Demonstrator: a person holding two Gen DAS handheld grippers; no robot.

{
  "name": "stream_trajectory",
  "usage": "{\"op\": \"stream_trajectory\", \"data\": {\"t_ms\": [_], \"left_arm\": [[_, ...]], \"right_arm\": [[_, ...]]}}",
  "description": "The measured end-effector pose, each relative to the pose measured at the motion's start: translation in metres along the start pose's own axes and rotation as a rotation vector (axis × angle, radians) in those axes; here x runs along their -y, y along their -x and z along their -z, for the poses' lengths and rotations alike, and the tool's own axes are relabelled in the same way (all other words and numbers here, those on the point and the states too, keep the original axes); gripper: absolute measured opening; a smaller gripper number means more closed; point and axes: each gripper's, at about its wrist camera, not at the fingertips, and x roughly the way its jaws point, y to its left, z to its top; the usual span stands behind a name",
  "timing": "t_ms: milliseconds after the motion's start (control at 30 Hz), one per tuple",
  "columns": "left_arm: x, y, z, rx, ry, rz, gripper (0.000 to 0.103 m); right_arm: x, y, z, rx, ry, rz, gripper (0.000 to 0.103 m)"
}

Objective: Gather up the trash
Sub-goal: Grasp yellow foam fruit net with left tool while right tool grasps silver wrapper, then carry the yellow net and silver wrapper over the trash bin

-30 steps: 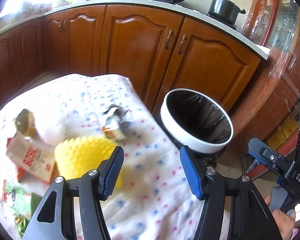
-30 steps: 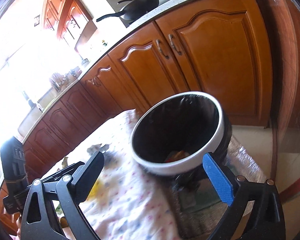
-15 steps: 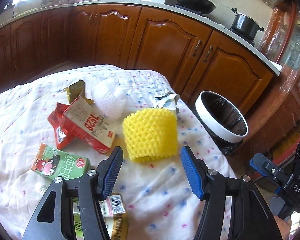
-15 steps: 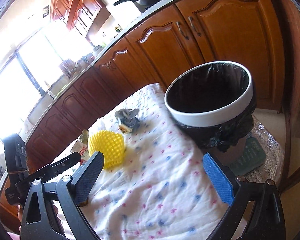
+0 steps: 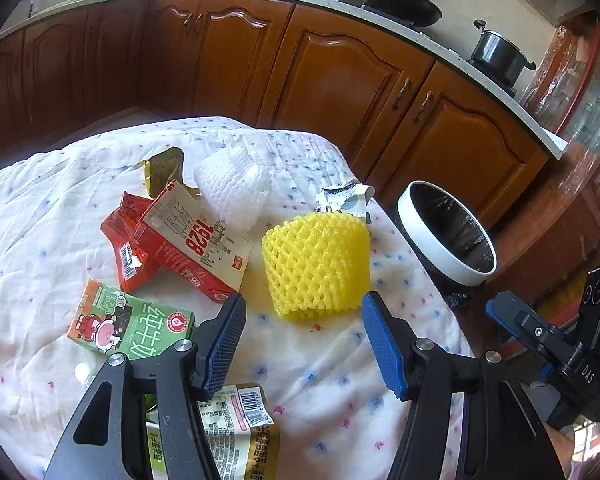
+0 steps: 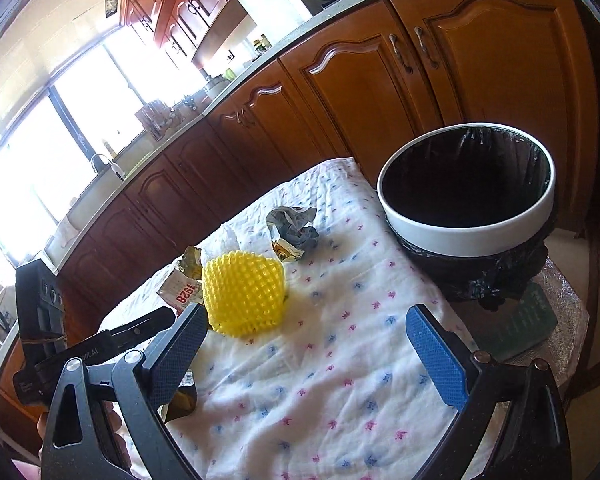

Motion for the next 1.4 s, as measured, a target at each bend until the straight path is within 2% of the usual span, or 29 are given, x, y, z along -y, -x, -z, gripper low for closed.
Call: {"op": "stream_trajectory", "data": {"t_ms": [167, 333, 433, 600, 633, 667, 700, 733, 767, 800, 833, 1000, 1167, 1400], "left_arm": [[0.0, -0.01, -0.005, -0.016, 0.002, 0.001, 0.06], [0.004, -0.028, -0.011, -0.05, 0.004, -0.002, 0.06], [0.008, -0.038, -0.015, -0.063, -0.002, -0.008, 0.06], [0.012, -0.058, -0.021, -0.093, -0.02, -0.016, 0.058], [0.012, -0.063, -0.022, -0.1, -0.023, -0.014, 0.057], [0.013, -0.066, -0.022, -0.107, -0.027, -0.013, 0.051], [0.013, -0.07, -0.023, -0.115, -0.028, -0.012, 0.038], [0.012, -0.074, -0.023, -0.124, -0.03, -0.015, 0.031], [0.012, -0.077, -0.023, -0.13, -0.032, -0.02, 0.022], [0.012, -0.078, -0.023, -0.127, -0.035, -0.026, 0.021], [0.012, -0.078, -0.022, -0.121, -0.039, -0.026, 0.02], [0.014, -0.069, -0.022, -0.09, -0.038, -0.008, 0.019], [0.024, -0.055, -0.024, -0.043, -0.056, 0.002, 0.018], [0.038, -0.041, -0.022, -0.025, -0.082, 0.047, 0.018]], "right_arm": [[-0.006, -0.021, -0.014, -0.003, 0.038, -0.023, 0.1], [-0.006, -0.055, -0.036, -0.083, 0.02, -0.093, 0.099], [-0.011, -0.074, -0.047, -0.094, 0.05, -0.092, 0.092], [-0.013, -0.116, -0.058, -0.171, 0.05, -0.109, 0.058], [-0.013, -0.125, -0.059, -0.186, 0.054, -0.112, 0.055], [-0.013, -0.132, -0.059, -0.198, 0.058, -0.113, 0.051], [-0.013, -0.139, -0.058, -0.21, 0.062, -0.111, 0.047], [-0.012, -0.146, -0.057, -0.221, 0.066, -0.107, 0.044], [-0.012, -0.151, -0.056, -0.231, 0.074, -0.099, 0.032], [-0.012, -0.155, -0.054, -0.236, 0.08, -0.092, 0.015], [-0.011, -0.155, -0.053, -0.236, 0.083, -0.091, 0.01], [-0.005, -0.131, -0.054, -0.192, 0.08, -0.096, 0.005], [0.002, -0.089, -0.052, -0.135, 0.074, -0.087, 0.003], [0.014, -0.037, -0.043, -0.077, 0.051, -0.082, 0.003]]}}
